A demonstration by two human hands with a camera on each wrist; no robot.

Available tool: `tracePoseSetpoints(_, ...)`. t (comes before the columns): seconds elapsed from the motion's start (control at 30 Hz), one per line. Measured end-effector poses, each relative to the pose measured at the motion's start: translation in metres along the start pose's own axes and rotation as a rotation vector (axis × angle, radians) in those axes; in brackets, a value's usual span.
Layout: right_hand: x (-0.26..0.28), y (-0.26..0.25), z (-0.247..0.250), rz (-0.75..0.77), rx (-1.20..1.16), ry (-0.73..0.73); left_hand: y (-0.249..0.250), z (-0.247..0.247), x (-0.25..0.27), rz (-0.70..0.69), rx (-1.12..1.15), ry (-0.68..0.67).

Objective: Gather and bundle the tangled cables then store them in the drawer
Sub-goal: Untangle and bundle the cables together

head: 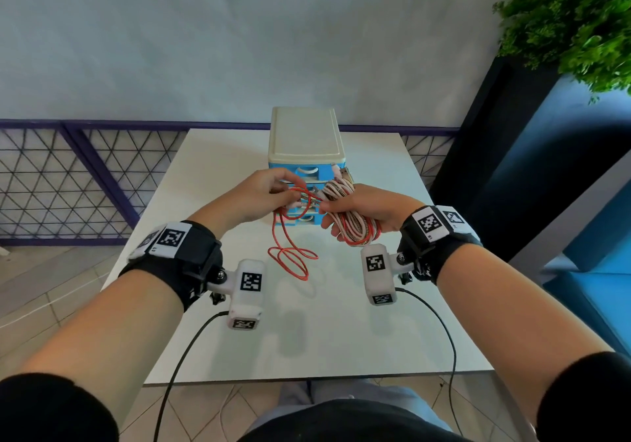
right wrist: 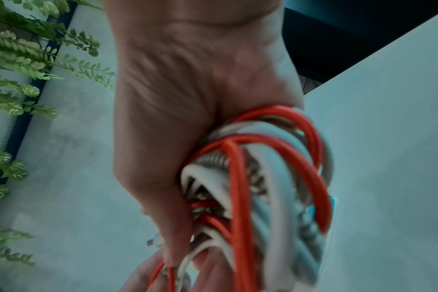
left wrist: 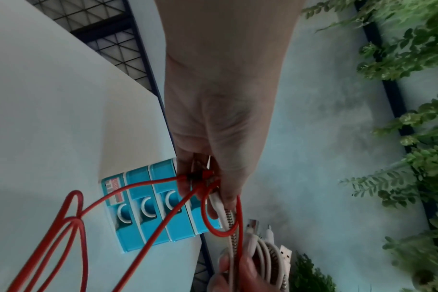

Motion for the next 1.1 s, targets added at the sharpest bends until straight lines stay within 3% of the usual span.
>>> tracePoseSetpoints(0.2,0.001,-0.003,-0.012,0.035,-0.048,-0.136,0.008,0.006,-0.003,-0.005,-0.055,-0.083)
tracePoseSetpoints(0.33,-0.008,0.003,-0.019,0.073,-0.153,-0.107,0.011,0.006,-0.005,-0.015,-0.095,-0.143)
tracePoseSetpoints(0.5,-0.008,-0.002,-0.012,0.120,-0.181,-0.084,0.006,0.008,-0.001,0.030,0.016,-0.085)
tracePoseSetpoints(0.63,-0.006,-0.003,0.000,0.101,-0.163,-0.051,-0.010,0.002,0.010,0.250,0.154,-0.336)
tracePoseSetpoints(0.7,-0.005,0.000,0.007,0.092,-0.191,-0.022,-0.020,0.003,0.012,0.253,0.274,-0.385)
tracePoseSetpoints(0.8,-0.004,0.005,0.015,0.077,-0.196,0.003,-0.030,0.013,0.006,0.126,0.350,-0.194)
tracePoseSetpoints(0.97,-0.002,0.015,0.023,0.003,-0.059,0.038,-0.046,0.054,0.007,0.048,0.445,0.346)
tracePoseSetpoints(1.03,0.000,0.027,0.034,-0.029,-0.064,0.118,-0.057,0.070,0.013,0.057,0.436,0.463)
tracePoseSetpoints(1.1,0.001,0.033,0.042,-0.023,-0.139,0.176,-0.072,0.079,0.018,0.120,0.317,0.497)
Point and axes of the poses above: each hand's wrist, its own x-axis away from the middle knuckle, its own z-axis out of the back of the hand, y = z × x, the point moved 5 cm from there along -x, towards the middle knuckle, and after that the axes turned 5 degrees about -y, right-handed, at the moved point
